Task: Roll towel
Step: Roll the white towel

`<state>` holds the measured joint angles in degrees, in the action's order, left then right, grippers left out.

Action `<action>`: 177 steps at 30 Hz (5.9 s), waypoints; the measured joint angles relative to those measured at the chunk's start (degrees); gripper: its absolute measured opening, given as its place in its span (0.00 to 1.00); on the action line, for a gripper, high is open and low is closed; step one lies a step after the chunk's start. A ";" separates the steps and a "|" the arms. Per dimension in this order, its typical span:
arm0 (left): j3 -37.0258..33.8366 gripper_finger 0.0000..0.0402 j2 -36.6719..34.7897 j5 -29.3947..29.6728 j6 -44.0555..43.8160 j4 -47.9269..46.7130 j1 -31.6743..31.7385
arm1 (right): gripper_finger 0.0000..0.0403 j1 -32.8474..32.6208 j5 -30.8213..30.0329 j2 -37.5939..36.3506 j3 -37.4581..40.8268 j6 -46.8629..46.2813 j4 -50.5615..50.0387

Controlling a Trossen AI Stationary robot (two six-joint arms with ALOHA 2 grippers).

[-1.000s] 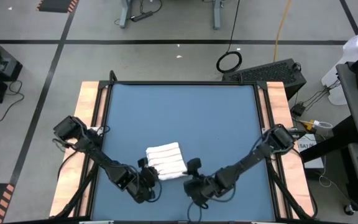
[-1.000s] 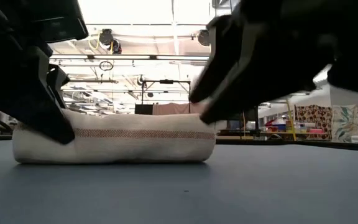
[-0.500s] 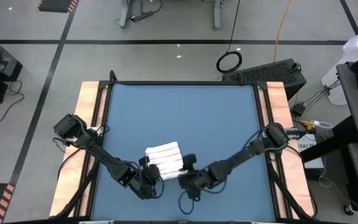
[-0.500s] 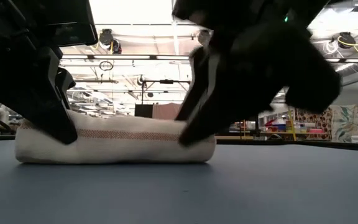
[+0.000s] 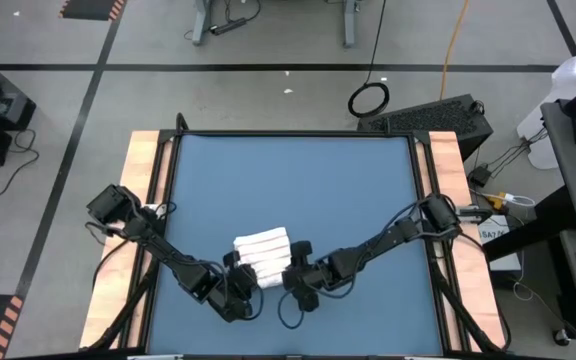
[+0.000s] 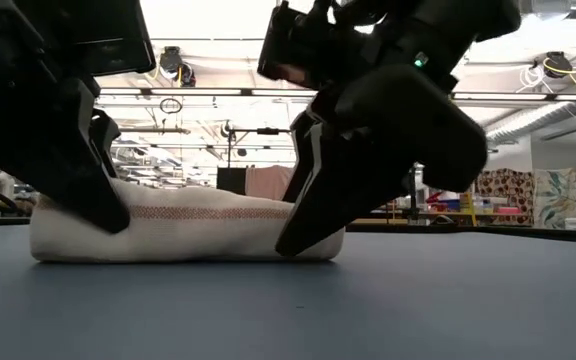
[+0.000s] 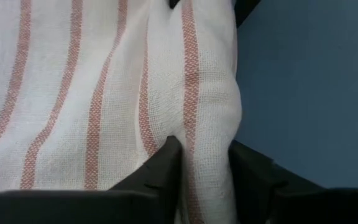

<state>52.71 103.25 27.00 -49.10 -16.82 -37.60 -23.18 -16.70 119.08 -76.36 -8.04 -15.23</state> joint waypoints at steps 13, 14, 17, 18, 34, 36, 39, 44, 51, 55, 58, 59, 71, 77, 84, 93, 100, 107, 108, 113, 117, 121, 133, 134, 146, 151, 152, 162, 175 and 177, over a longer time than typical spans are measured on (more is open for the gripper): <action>-0.22 0.65 -5.57 14.72 9.24 1.20 -7.09 | 0.49 3.77 7.90 0.29 -0.11 -2.20 -0.12; -0.22 0.66 -5.57 17.18 10.73 2.10 -7.83 | 0.48 4.12 8.86 0.27 -0.11 -2.22 -0.12; -0.22 0.66 -5.54 20.10 12.17 3.27 -9.74 | 0.42 5.26 11.84 0.23 -0.11 -2.59 0.05; -0.19 0.66 -5.34 20.23 12.14 3.87 -10.03 | 0.40 5.64 12.88 0.23 -0.11 -3.02 0.07; -0.02 0.66 3.61 28.86 12.09 7.29 -10.28 | 0.27 12.06 30.60 0.39 -0.02 -8.91 0.34; -0.02 0.66 4.12 28.99 12.08 7.32 -10.12 | 0.27 12.85 32.53 0.43 0.00 -9.81 0.34; -0.02 0.66 4.84 28.99 12.05 7.32 -10.04 | 0.27 13.84 34.24 0.45 0.02 -11.06 0.34; 0.02 0.66 6.17 29.09 11.99 6.96 -9.89 | 0.27 14.22 35.54 0.49 0.02 -10.45 0.36; -1.82 0.59 7.27 26.58 6.26 6.84 -7.64 | 0.27 13.77 34.81 0.49 0.02 -9.30 0.35; -2.95 0.53 7.24 26.38 2.33 6.90 -6.77 | 0.27 13.53 34.36 0.49 0.02 -8.16 0.34; -3.15 0.49 7.14 25.29 0.34 6.88 -6.40 | 0.28 13.40 34.26 0.27 0.04 -6.72 0.21; -3.17 0.47 7.11 24.74 0.07 6.92 -6.35 | 0.30 13.30 34.19 -0.02 0.07 -6.41 -0.01; -3.28 0.37 2.13 15.08 -3.35 6.26 -6.33 | 0.49 4.00 10.99 -5.85 0.33 4.32 -5.52; -3.26 0.37 1.52 12.83 -4.99 5.08 -6.30 | 0.50 -2.75 -3.90 -5.37 0.28 5.67 -3.68; -3.21 0.37 1.41 11.31 -7.63 3.91 -6.19 | 0.49 -7.77 -14.60 -5.32 0.17 5.21 1.52; -3.23 0.37 1.41 10.61 -8.54 4.22 -6.22 | 0.49 -7.03 -17.82 -1.21 0.07 4.23 2.48; -3.26 0.37 1.45 10.56 -7.93 4.17 -6.24 | 0.49 -5.14 -17.69 1.09 0.07 4.23 3.36; -3.26 0.37 1.47 10.54 -6.93 3.98 -6.26 | 0.49 -2.85 -13.27 1.26 0.07 4.08 3.44; -3.26 0.37 1.50 10.52 -6.28 4.02 -6.26 | 0.49 -2.35 -11.78 1.26 0.07 4.07 3.46; -3.26 0.37 1.52 10.70 -4.58 4.31 -6.30 | 0.49 0.04 -4.77 1.24 0.00 2.91 3.42; -3.28 0.40 1.52 10.86 -4.61 4.70 -6.30 | 0.49 0.83 -4.18 1.21 -0.02 2.96 3.31; -3.04 0.48 1.56 10.54 -4.69 4.11 -6.34 | 0.49 1.04 -3.92 1.21 -0.04 4.80 3.24; -2.99 0.35 1.47 9.58 -5.03 4.15 -6.33 | 0.49 -2.16 -8.01 -0.56 0.09 10.70 2.63; -2.99 0.34 1.47 9.55 -5.05 4.15 -6.33 | 0.49 -2.16 -8.03 -0.58 0.09 10.70 2.65; -2.99 0.32 1.47 9.40 -5.07 4.24 -6.33 | 0.74 -2.06 -6.81 -0.62 0.09 7.83 2.48; -2.99 0.33 1.47 9.40 -5.09 4.26 -6.30 | 0.78 -0.86 -4.67 -0.71 0.09 5.81 1.83; -2.99 0.33 1.47 9.40 -5.07 4.27 -6.30 | 0.78 -0.43 -4.07 -0.71 0.09 5.38 1.49; -2.99 0.33 1.50 9.36 -4.60 4.32 -6.30 | 0.78 1.39 -1.25 -0.45 0.02 3.34 1.14; -2.99 0.33 1.50 9.34 -4.50 4.30 -6.30 | 0.80 1.02 0.29 -1.88 0.07 4.01 0.36; -2.99 0.33 1.50 9.34 -4.52 4.29 -6.30 | 0.78 1.10 0.52 -1.28 0.07 4.04 0.15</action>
<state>49.71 104.75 36.34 -53.63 -12.52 -43.90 -22.08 -16.19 117.79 -76.29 -4.00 -15.08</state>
